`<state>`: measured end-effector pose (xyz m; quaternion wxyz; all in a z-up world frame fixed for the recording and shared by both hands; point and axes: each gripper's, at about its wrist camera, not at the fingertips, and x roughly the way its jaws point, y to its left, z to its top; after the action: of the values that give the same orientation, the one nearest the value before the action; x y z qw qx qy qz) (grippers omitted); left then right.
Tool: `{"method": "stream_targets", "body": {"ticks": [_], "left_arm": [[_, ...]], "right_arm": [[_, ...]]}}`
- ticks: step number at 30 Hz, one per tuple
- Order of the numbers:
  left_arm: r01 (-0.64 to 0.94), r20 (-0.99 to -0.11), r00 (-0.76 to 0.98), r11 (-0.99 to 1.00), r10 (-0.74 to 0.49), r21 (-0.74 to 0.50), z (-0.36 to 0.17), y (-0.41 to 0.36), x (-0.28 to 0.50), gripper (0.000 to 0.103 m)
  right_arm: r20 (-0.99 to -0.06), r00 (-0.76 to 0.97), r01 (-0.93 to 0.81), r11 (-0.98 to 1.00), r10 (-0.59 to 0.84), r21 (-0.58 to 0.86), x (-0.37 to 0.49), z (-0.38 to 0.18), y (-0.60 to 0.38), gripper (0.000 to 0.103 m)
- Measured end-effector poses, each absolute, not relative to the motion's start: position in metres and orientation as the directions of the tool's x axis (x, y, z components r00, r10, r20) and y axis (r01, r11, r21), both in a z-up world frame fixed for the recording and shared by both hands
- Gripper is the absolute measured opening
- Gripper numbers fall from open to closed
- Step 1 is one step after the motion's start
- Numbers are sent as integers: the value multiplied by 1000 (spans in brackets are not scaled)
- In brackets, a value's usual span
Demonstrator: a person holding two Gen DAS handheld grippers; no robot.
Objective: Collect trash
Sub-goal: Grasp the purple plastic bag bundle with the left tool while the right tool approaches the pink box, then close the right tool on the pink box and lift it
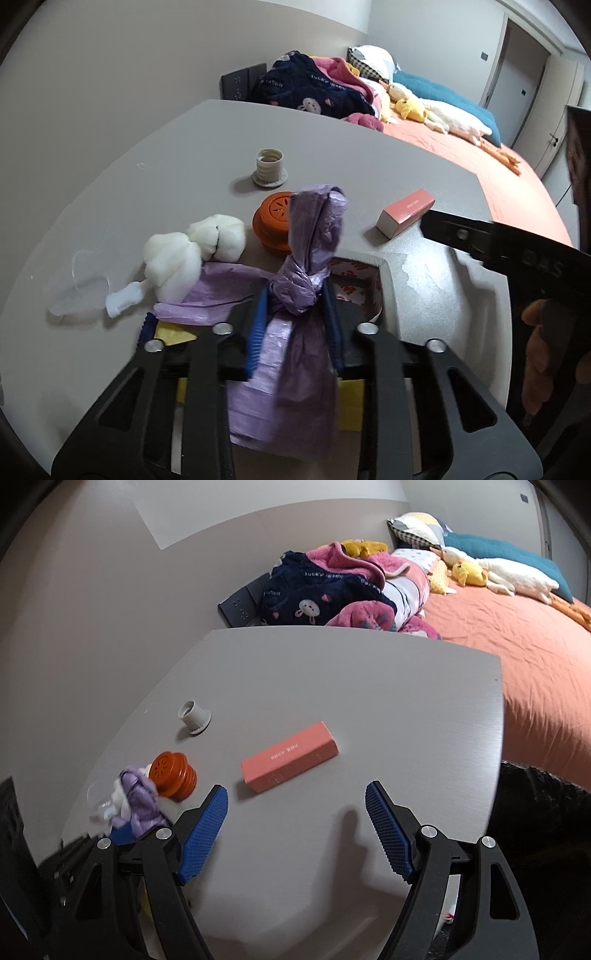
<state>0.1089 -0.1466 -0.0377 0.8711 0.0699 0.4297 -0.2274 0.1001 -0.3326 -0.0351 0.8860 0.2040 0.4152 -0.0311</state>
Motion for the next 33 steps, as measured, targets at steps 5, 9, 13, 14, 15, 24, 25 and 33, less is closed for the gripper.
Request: {"method": "stream_targets", "body": {"ticks": [5,9,13,14,15,24,25,33], "left_arm": [[420,-755,562,903,-337,-90,-30,-135,110,20],[394,-742,585,914,-329,-95,-22,-127,111,20],[377,-737,599,922,-314,-86,-20,-124,111,20],[374,-736,600,923,-314,-90,-19,-122,112,20],[372,-736,599,924,-315,-93,-19,-122,112,20],[357,-727,605,927,-324,-116,-15,-115,112,20],[358,-726,606,926,-324,-115,-15,-114,110,20],[371,-717,608,920,-342,-125,-7,-120,101,20]], "right_arm": [[-756,647,257,905,99,339,115,-39,-330,78],[-764,641,282,905,70,319,128,-40,-328,78],[-781,624,313,906,32,287,139,-44,-325,77],[-788,615,323,910,8,262,143,-44,-322,73],[-791,611,325,913,-3,247,145,-44,-321,66],[-789,613,283,924,32,257,143,-46,-321,21],[-786,617,278,923,41,267,141,-46,-322,21],[-761,645,234,928,74,289,122,-32,-323,21]]}}
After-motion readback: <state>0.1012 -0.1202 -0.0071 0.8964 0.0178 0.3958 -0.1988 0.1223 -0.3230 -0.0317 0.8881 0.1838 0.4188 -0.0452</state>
